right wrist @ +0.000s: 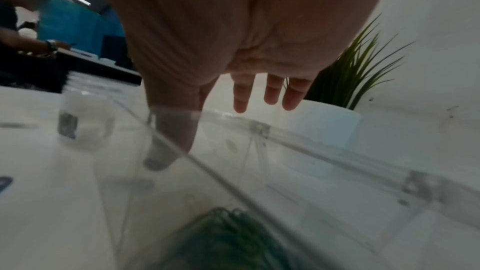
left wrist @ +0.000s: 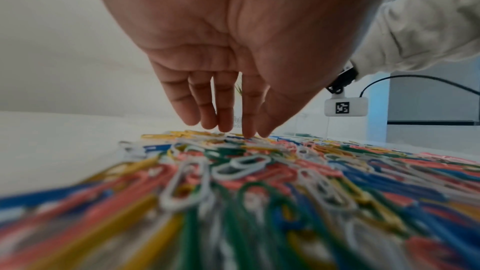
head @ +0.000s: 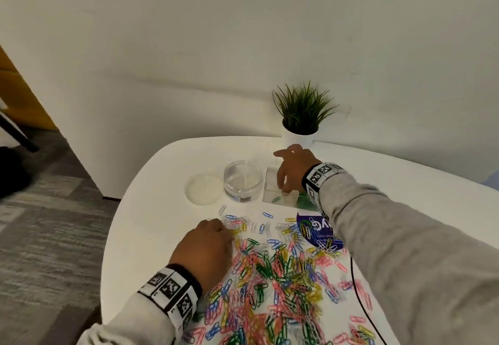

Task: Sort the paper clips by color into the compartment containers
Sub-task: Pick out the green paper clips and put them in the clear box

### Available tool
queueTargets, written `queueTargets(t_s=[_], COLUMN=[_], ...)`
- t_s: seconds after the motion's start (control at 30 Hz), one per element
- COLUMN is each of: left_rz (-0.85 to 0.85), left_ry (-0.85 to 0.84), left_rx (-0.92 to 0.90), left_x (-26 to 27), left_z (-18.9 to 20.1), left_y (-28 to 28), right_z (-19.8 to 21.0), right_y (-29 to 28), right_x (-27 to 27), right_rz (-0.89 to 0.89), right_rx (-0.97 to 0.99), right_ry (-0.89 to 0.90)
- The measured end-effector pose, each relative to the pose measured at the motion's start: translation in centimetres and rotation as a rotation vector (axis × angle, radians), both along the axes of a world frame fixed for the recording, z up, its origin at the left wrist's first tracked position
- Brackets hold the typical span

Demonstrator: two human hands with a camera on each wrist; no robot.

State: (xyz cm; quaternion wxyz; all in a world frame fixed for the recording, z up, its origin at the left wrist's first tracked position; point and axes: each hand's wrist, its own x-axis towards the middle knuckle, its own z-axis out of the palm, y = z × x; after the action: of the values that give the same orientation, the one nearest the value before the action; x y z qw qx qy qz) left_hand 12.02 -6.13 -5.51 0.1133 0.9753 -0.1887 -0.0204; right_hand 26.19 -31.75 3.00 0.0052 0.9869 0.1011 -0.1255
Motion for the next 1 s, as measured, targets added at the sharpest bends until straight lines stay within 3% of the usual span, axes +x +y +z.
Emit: queueTargets(t_s=[0.27, 0.67, 0.8, 1.0], left_rz=[0.072, 0.06, 0.096, 0.18], left_ry=[-0.027, -0.049, 0.022, 0.134], left_rx=[0.016, -0.015, -0.058, 0.089], left_x=[0.1, 0.0, 1.5, 5.3], left_z=[-0.4, -0.4, 0.9, 2.9], left_y=[0.2, 0.3, 0.7, 2.0], right_z=[-3.1, -1.7, -1.5, -1.7], right_y=[0.5, 1.4, 1.0, 1.1], right_x=[1.9, 0.7, 0.5, 0.6], right_rz=[0.077, 0.194, 0.225, 0.249], right_rx=[-0.069, -0.173, -0.079, -0.098], right_ry=[0.132, 0.159, 0.102, 0.089])
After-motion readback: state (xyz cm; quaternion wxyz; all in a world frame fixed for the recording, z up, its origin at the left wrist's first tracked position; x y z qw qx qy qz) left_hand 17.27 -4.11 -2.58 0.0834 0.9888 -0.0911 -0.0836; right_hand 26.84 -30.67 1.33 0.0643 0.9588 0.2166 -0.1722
